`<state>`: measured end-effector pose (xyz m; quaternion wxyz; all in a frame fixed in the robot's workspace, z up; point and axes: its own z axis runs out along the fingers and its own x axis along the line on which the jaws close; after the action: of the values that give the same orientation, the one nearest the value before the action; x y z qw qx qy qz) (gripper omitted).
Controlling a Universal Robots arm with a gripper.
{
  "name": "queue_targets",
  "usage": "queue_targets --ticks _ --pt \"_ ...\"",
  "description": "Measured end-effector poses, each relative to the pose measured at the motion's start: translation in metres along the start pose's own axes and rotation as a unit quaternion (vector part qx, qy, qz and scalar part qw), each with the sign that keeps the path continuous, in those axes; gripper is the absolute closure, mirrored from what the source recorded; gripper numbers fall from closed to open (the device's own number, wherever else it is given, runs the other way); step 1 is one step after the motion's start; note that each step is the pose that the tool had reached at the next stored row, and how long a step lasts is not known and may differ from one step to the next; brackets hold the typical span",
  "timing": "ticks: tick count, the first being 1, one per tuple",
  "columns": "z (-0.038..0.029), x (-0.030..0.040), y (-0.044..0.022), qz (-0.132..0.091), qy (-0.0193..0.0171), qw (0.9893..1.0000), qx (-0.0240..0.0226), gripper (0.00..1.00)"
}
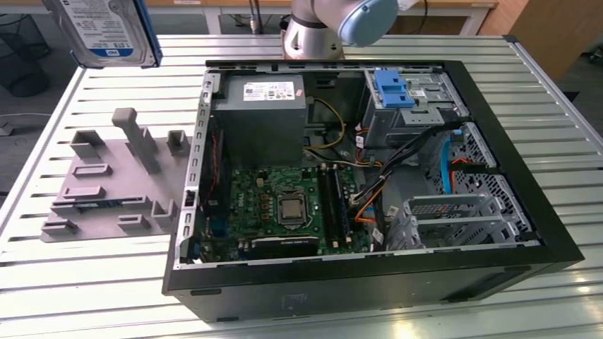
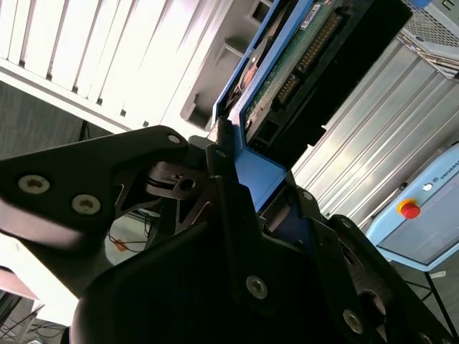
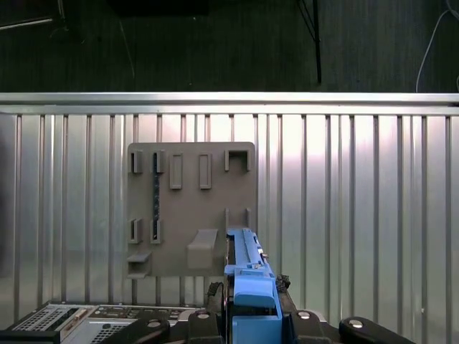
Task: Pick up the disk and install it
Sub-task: 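Pick up the disk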
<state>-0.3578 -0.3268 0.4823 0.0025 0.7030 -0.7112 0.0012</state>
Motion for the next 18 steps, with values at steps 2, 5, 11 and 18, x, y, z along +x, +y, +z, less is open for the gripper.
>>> queue_targets --ticks 2,5,11,18 --pt "0.0000 -0.0001 -0.0042 0.000 0.0000 1.0000 0.0000 0.64" --pt "0.0000 -0.0001 -0.0106 0.000 0.0000 1.0000 0.0001 0.64" --pt "0.0000 -0.0003 -0.0240 0.000 0.0000 1.0000 0.0000 0.64" --pt "0.0000 -0.0005 -0.0416 0.000 0.0000 1.0000 0.0000 0.64"
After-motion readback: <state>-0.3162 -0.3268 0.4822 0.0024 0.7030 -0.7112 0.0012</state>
